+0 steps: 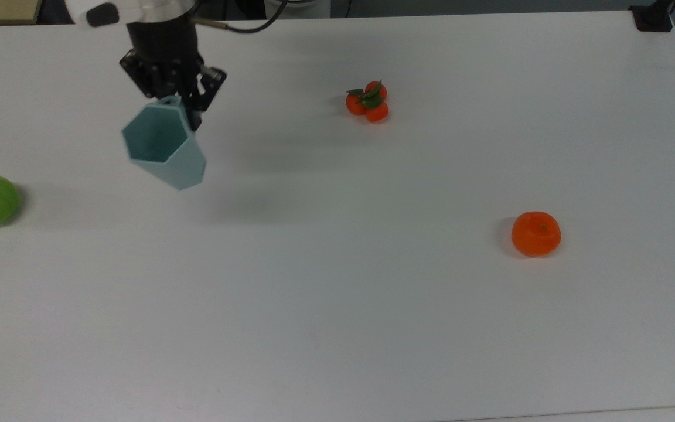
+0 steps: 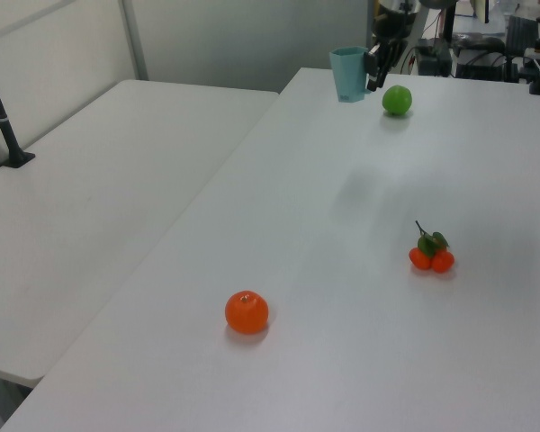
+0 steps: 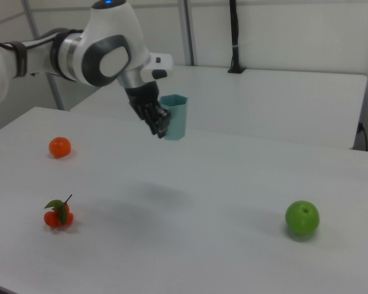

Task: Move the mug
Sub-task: 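Lift the mug and carry it toward the tangerine cluster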

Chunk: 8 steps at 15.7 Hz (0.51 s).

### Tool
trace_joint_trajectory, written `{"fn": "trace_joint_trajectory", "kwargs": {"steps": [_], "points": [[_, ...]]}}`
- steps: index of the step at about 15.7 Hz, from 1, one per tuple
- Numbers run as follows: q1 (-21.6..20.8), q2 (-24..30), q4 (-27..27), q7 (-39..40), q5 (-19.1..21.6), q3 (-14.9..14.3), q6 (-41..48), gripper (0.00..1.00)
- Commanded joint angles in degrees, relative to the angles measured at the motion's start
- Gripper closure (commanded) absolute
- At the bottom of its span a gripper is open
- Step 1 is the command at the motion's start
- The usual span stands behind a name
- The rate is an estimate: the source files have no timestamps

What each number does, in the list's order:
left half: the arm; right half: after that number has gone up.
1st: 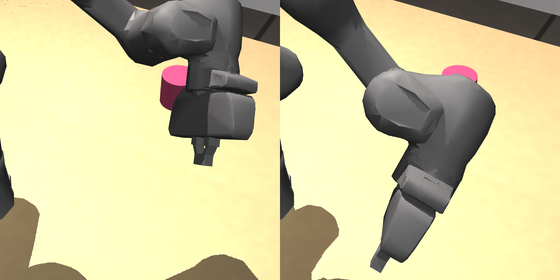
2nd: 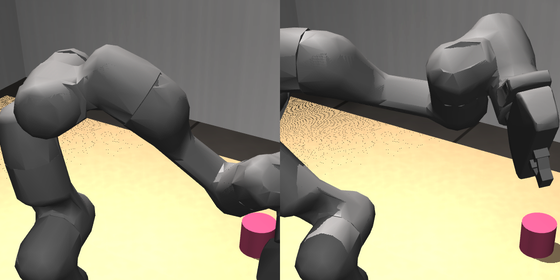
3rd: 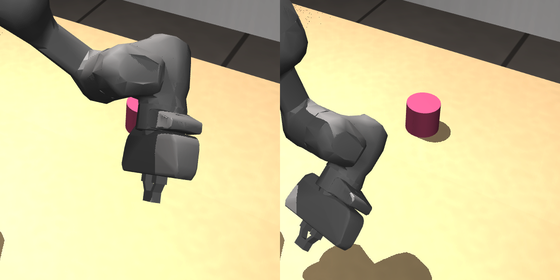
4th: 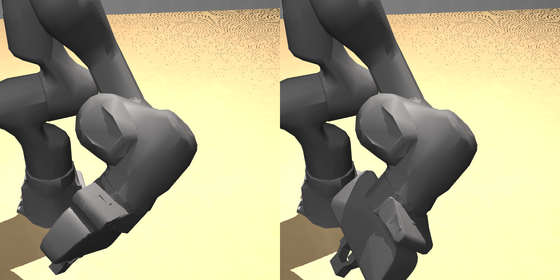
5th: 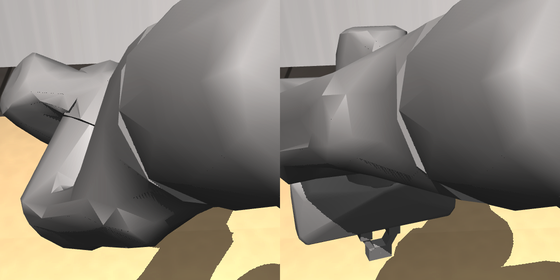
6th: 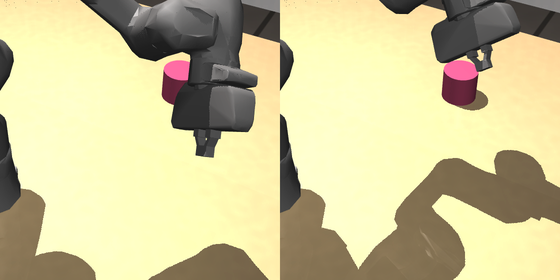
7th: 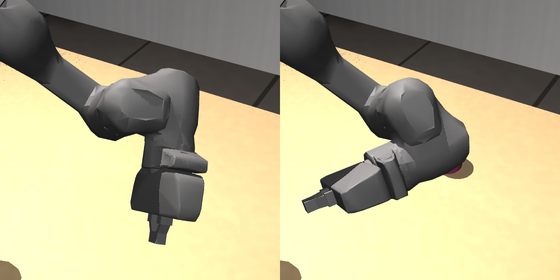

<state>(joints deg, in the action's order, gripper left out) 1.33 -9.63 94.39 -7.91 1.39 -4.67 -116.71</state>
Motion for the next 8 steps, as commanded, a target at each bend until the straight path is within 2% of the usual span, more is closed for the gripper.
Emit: {"fn": "trace_joint_trajectory", "kwargs": {"steps": [1,8], "points": [[0.2,8.3,7.9,5.8,1.8,1.8,5.9,1.00],[-0.4,19.3,23.9,13.6,2.0,3.0,8.3,1.00]]}}
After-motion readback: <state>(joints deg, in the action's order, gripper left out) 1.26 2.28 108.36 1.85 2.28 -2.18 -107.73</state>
